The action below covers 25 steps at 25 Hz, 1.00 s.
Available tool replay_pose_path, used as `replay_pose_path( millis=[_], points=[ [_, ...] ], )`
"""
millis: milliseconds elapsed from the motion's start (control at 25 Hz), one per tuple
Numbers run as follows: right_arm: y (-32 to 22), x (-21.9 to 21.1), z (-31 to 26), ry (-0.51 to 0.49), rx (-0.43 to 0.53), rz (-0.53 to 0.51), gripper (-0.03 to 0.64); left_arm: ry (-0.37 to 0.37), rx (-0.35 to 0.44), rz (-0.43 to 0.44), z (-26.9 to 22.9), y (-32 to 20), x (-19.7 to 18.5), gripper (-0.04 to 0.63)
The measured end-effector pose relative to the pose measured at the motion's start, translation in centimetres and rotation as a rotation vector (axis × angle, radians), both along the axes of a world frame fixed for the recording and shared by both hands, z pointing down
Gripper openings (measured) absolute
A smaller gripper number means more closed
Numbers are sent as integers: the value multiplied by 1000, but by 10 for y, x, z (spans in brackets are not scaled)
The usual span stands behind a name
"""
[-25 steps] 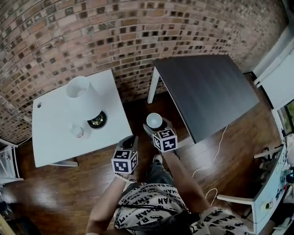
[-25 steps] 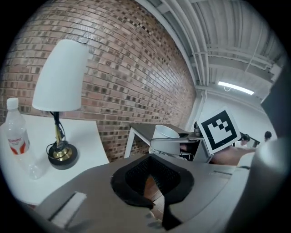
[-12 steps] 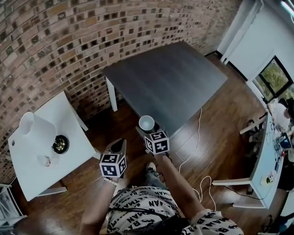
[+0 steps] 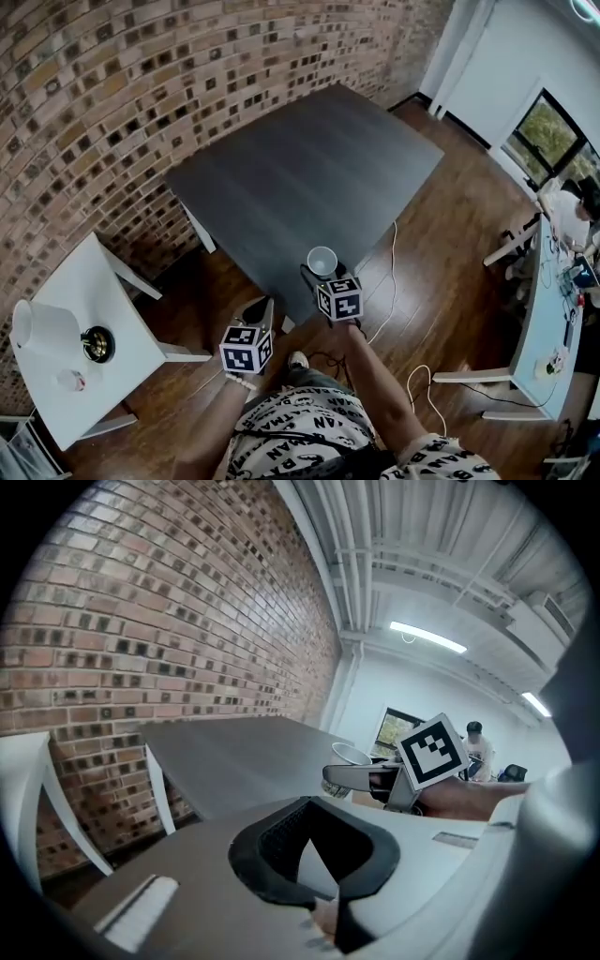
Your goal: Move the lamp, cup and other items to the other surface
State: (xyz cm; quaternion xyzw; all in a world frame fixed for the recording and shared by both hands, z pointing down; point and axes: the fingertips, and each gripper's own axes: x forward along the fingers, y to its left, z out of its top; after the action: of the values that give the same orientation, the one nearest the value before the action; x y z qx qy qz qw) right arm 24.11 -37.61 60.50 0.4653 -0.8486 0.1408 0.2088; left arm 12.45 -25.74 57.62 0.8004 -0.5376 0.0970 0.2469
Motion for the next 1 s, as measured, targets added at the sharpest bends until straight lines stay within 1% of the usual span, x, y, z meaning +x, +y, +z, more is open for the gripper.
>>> replay_pose_path(
  millis=[240, 440, 720, 1000],
  points=[
    [-45, 65, 32, 19, -34, 64, 353, -1, -15, 36, 15, -45, 48, 3],
    [-79, 102, 62, 35, -59, 93, 354, 1, -31, 36, 26, -75, 72, 3],
    [-109, 121, 96, 32, -76, 116, 354, -11, -59, 17, 44, -96, 75, 2],
    [-119, 132, 109, 20, -89, 138, 356, -17, -77, -3, 54, -103, 73, 2]
  ],
)
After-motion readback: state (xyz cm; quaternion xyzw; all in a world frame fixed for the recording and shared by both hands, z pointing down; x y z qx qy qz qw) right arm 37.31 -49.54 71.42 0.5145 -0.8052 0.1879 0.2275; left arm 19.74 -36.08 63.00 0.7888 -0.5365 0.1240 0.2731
